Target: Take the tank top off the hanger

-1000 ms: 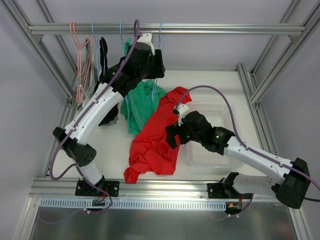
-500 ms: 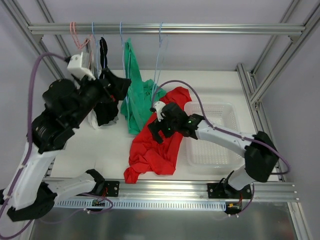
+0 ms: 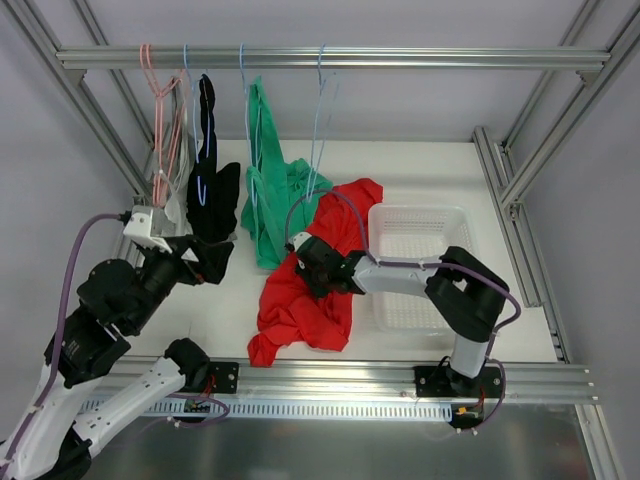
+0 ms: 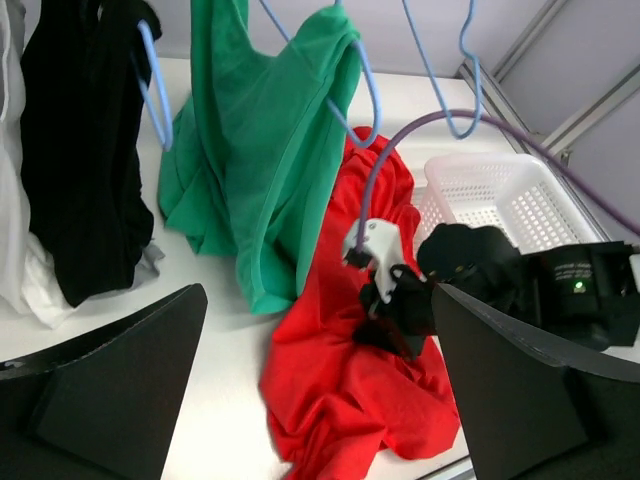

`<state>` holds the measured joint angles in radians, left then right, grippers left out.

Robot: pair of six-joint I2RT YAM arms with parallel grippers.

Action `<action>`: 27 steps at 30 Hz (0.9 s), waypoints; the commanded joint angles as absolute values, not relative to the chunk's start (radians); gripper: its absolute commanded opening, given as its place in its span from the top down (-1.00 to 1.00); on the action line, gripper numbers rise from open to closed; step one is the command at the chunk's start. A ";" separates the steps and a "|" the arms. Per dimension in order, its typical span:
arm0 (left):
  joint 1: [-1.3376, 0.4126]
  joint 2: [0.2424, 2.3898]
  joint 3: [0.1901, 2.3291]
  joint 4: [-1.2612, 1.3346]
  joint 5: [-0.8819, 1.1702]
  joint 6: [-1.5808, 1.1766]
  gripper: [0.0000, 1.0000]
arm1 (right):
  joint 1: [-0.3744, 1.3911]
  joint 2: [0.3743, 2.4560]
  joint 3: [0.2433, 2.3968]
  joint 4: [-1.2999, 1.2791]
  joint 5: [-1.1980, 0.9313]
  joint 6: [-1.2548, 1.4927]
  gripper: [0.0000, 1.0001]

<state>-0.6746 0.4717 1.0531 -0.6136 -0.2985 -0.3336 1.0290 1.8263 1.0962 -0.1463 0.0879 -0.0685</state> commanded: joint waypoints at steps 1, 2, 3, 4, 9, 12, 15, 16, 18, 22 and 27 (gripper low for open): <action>-0.683 0.358 0.970 -0.586 -0.322 -0.282 -0.97 | 1.028 1.758 1.006 -0.071 0.134 -0.005 0.99; -0.683 0.333 0.950 -0.586 -0.336 -0.278 -0.97 | 1.032 1.728 0.990 -0.058 0.121 -0.003 0.99; -0.683 0.312 0.930 -0.586 -0.342 -0.276 -0.97 | 1.037 1.642 0.948 -0.043 0.117 -0.003 0.99; -0.683 0.272 0.898 -0.583 -0.350 -0.275 -0.97 | 1.043 1.594 0.934 -0.035 0.117 -0.003 0.99; -0.683 0.204 0.845 -0.555 -0.397 -0.279 -0.97 | 1.062 1.272 0.965 -0.147 0.045 0.032 0.99; -0.683 0.199 0.831 -0.540 -0.394 -0.279 -0.97 | 1.062 1.076 1.015 -0.196 0.012 0.028 0.99; -0.681 0.202 0.828 -0.542 -0.396 -0.287 -0.98 | 1.058 0.986 1.171 -0.336 0.057 -0.026 0.99; -0.681 0.202 0.828 -0.540 -0.394 -0.290 -0.97 | 1.058 0.980 1.224 -0.418 0.073 -0.066 0.99; -0.681 0.202 0.828 -0.540 -0.390 -0.291 -0.97 | 1.051 0.982 1.389 -0.525 0.153 -0.107 1.00; -0.681 0.195 0.827 -0.543 -0.394 -0.285 -0.97 | 1.000 1.049 1.688 -0.688 0.267 -0.208 0.99; -0.681 0.183 0.827 -0.541 -0.391 -0.282 -0.97 | 0.884 1.126 1.952 -0.797 0.399 -0.288 0.99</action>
